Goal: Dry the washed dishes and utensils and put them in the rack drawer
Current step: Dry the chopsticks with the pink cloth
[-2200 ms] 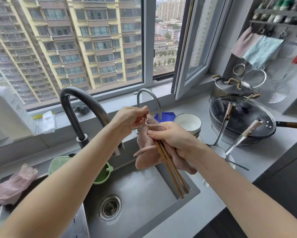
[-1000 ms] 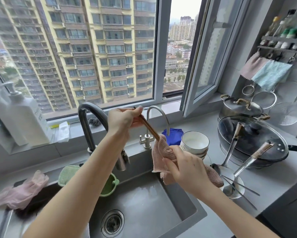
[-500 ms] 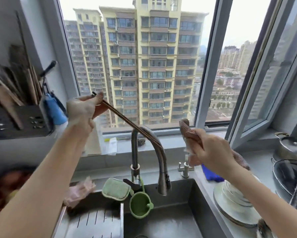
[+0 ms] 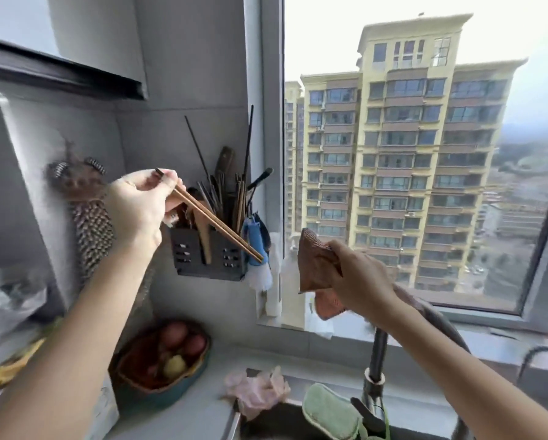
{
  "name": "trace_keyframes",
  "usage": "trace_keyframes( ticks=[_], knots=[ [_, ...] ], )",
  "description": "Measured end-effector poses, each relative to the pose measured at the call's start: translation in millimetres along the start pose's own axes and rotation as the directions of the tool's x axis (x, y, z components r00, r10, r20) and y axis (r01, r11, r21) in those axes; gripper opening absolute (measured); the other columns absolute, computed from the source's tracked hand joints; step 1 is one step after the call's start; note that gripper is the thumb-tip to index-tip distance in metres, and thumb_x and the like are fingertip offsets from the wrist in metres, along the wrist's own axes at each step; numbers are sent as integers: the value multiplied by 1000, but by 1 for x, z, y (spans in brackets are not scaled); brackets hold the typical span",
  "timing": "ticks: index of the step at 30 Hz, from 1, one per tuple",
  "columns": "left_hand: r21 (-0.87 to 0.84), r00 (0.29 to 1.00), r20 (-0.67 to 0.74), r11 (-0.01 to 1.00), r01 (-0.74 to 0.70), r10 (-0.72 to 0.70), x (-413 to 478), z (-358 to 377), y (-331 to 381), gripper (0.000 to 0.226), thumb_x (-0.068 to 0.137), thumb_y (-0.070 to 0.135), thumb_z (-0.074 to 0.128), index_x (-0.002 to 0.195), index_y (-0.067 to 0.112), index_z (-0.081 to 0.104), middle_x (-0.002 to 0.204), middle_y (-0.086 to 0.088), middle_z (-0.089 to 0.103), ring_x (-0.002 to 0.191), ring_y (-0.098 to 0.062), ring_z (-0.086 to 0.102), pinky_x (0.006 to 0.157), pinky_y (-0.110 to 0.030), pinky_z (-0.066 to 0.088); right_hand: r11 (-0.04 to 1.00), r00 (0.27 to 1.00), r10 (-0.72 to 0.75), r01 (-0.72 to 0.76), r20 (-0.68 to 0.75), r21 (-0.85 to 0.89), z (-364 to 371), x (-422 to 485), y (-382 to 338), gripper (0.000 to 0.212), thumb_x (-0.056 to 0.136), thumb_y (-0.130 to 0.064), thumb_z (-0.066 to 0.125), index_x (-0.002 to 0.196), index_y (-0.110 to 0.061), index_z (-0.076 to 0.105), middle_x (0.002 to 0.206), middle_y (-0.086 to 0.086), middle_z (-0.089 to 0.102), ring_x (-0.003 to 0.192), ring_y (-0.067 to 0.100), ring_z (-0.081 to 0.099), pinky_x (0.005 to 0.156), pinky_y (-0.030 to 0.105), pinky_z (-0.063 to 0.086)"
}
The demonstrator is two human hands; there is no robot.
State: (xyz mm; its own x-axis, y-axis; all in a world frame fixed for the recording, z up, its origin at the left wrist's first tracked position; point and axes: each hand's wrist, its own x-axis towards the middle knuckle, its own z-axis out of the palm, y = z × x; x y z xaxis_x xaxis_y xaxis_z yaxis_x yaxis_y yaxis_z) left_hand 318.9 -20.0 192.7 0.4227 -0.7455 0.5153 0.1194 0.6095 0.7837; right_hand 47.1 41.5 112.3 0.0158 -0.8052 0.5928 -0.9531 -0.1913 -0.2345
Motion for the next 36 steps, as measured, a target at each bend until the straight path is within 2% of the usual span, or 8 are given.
trace_keyframes(
  ticks=[4,10,16,25,29,31,34,36],
  knots=[
    [115,975,-13,969,-219,222,35,-9,5,14,83,8,68,72,17,67,63,5,66,63,-13,66,65,-31,58,999,1000,-16,15,16,30,20,26,-22,23,99,-36,38,108,-21,52,94,3,67,73,21,50,64,32,33],
    [310,885,103,831,-462,454,78,5,5,9,81,27,67,79,19,69,70,-1,68,71,-26,69,72,-47,58,999,998,10,-9,62,-31,46,37,-26,22,97,-37,38,107,-22,50,97,-2,66,85,22,57,64,32,26],
    [377,951,161,874,-306,263,108,38,-38,11,80,15,73,81,4,72,72,-12,70,70,-31,70,71,-45,58,997,991,62,-57,119,-44,62,37,-21,19,97,-40,38,101,-24,47,99,-4,66,92,21,59,66,33,30],
    [588,958,249,808,-35,-139,117,56,-113,33,78,4,73,54,17,55,56,-4,57,61,-27,60,71,-50,57,993,977,97,-82,190,-87,72,31,-17,16,97,-41,38,90,-27,34,90,-5,59,93,19,57,65,33,25],
    [570,964,243,820,-48,-113,105,61,-110,12,77,9,75,81,12,64,84,-11,67,75,-22,59,79,-36,54,996,983,85,-79,165,-45,70,27,-15,13,97,-39,38,92,-27,37,81,-11,47,86,18,54,66,32,27],
    [571,988,155,816,-88,-2,91,61,-89,28,80,16,71,106,10,63,100,-7,66,86,-18,60,78,-24,45,995,985,95,-95,143,-2,62,21,-12,12,98,-39,37,97,-29,42,81,-11,52,79,17,49,66,32,28],
    [507,955,128,810,-296,268,49,68,-49,24,82,16,62,106,13,62,96,-1,68,87,-14,63,78,-22,46,991,987,122,-127,109,44,46,7,-3,21,99,-42,36,113,-33,49,88,-8,61,76,16,49,65,31,29],
    [410,927,262,838,-360,270,14,80,-34,19,83,17,61,102,17,63,88,5,67,81,-8,63,75,-19,48,983,985,148,-157,91,99,31,-8,5,26,99,-42,36,120,-34,50,86,-12,57,74,12,49,61,29,32]
  ],
)
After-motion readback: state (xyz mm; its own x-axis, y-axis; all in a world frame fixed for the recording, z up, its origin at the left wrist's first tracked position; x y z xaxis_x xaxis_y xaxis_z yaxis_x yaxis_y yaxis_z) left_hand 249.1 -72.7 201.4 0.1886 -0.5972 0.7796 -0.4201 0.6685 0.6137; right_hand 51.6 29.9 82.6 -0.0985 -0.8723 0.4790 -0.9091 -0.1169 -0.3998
